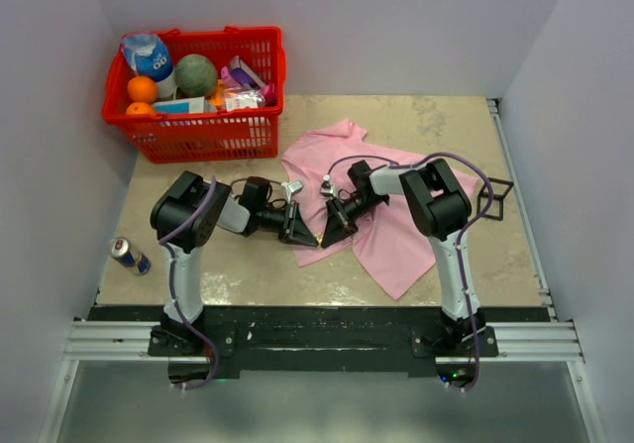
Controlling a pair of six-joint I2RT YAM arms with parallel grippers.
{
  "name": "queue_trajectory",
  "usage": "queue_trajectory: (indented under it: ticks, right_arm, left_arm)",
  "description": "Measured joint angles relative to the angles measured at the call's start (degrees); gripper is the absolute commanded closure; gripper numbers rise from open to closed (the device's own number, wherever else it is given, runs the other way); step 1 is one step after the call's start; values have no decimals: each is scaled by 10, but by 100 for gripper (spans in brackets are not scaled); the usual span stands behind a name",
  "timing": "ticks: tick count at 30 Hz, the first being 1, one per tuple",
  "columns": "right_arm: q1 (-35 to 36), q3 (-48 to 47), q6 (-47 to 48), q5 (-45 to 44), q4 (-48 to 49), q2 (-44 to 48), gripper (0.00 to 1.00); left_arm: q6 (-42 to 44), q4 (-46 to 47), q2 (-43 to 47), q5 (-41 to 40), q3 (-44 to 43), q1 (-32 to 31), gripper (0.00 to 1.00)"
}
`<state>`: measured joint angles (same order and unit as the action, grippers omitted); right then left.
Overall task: Remove the brooch from the garment
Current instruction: Close the brooch.
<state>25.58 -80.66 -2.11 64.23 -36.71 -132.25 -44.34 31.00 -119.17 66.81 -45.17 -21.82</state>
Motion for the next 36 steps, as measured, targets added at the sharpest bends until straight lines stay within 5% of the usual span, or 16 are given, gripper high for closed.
queue_trajectory:
  ticks: [36]
  right_arm:
    - [0, -3, 2, 0, -3, -2, 100]
  left_arm:
    - [-45, 70, -5, 12, 6, -8, 100]
